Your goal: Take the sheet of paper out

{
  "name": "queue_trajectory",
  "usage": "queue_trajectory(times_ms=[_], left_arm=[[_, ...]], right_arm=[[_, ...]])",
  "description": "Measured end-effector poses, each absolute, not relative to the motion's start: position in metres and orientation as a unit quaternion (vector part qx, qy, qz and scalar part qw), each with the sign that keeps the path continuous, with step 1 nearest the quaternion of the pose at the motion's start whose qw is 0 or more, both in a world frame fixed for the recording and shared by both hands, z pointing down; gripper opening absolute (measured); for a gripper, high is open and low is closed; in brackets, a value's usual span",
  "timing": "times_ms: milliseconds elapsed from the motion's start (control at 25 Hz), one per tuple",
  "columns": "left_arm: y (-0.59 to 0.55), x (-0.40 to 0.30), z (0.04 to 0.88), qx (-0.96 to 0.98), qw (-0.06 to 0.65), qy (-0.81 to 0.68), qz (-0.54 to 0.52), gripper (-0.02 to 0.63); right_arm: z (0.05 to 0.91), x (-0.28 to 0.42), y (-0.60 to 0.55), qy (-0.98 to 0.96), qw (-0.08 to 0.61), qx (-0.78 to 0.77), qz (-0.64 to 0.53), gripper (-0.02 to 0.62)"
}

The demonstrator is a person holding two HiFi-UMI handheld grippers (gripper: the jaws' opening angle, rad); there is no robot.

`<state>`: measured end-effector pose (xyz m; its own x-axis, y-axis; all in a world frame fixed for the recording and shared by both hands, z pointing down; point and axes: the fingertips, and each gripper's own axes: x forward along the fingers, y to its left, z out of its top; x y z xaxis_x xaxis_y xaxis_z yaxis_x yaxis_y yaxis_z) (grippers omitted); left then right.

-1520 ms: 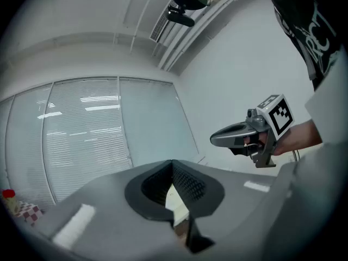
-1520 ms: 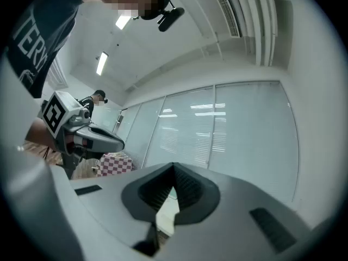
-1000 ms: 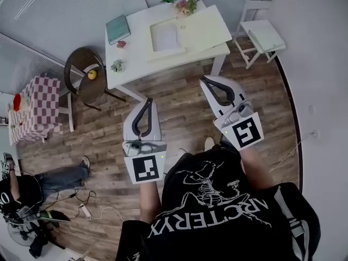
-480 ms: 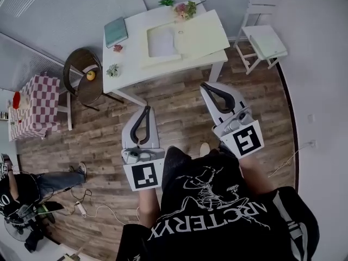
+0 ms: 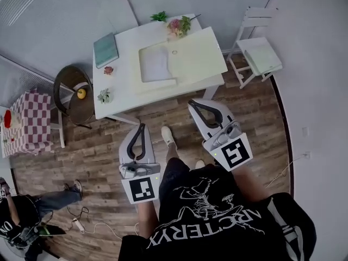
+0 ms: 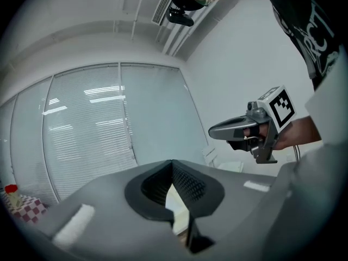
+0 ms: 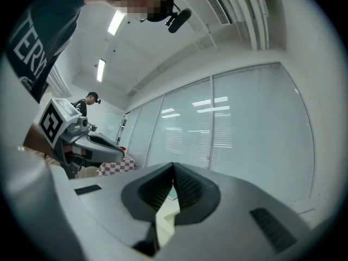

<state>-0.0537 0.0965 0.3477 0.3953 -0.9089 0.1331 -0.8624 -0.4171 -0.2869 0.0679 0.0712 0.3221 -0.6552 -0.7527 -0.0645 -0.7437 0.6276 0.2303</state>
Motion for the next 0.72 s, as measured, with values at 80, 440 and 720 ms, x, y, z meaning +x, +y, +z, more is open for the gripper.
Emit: queue_trajectory(times_ms=[80,440,720], left_arm=[[0.060,-0.061,0.354,-0.835,0.084,0.525,-0.139,0.011],[-0.102,-0.106,0.341,-0.862,0.084,0.485,-0.121,0.011],[-0.174,-0.120,0.340,-0.874,0.081,0.463,-0.123,0.011]], right_arm=[[0.328,0.063,0.033,-0.895,0.034,0.429,-0.117,0.011],[0.316,0.027,-0.125,-0.863,0.032,0.494,-0.097,0.011],[0.318,0.009,-0.190,-0.856,0.045,0.506,-0.091,0.011]])
